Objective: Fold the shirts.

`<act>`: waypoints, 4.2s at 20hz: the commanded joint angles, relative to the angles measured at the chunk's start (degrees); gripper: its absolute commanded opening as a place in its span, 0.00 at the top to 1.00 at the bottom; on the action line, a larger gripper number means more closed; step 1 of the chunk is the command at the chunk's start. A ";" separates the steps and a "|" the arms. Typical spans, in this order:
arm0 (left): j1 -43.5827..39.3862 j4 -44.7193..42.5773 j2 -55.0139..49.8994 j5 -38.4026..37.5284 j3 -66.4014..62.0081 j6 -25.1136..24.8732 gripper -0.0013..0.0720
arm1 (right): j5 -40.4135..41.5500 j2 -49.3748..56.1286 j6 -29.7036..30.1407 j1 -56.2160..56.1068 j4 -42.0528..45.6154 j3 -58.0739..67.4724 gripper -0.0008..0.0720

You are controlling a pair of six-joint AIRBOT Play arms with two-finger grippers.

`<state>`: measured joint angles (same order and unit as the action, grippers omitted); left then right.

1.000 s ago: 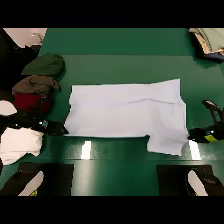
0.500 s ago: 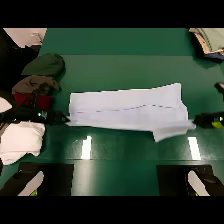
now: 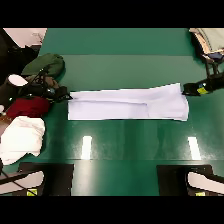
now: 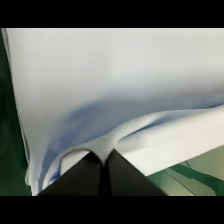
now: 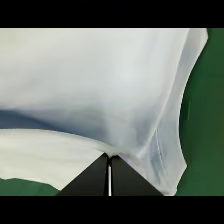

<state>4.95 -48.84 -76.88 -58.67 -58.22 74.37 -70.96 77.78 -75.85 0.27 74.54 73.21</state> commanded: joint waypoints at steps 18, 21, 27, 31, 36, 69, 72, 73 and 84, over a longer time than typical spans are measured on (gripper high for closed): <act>-3.23 7.17 -7.21 -5.38 -12.79 -0.92 0.94 | -16.11 20.57 7.02 20.33 -21.05 14.03 0.02; -8.68 7.06 -7.23 -4.13 -12.79 -0.90 0.95 | -16.04 23.76 10.12 23.17 -21.11 11.06 0.03; -16.28 7.06 -7.23 -3.30 -12.79 0.81 0.95 | -14.40 30.51 17.49 21.18 -28.06 11.17 0.08; -18.43 6.71 -7.23 -2.84 -12.79 2.16 0.95 | -16.35 32.87 17.88 16.92 -28.00 13.77 0.16; -20.26 2.40 -7.58 -1.70 -12.79 4.50 0.96 | -21.44 32.83 20.09 13.35 -26.45 13.84 0.92; -32.11 -1.14 -38.01 -0.07 -45.00 8.26 0.96 | -15.93 15.23 2.08 -22.49 -26.93 42.80 0.97; -28.76 -6.75 -33.07 -2.91 -45.00 8.28 0.96 | -15.47 15.26 2.99 -24.17 -26.93 42.80 0.97; -27.39 -9.18 -31.08 -4.07 -44.98 8.28 0.96 | -15.06 15.26 2.99 -24.87 -26.93 42.75 0.97; -6.45 -21.73 -8.11 -14.91 -44.98 7.72 0.95 | 0.57 28.94 13.14 -44.76 -35.08 42.75 0.96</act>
<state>-6.44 -68.60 -90.15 -71.44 -103.20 82.37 -77.84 101.56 -68.42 -37.80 45.28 115.94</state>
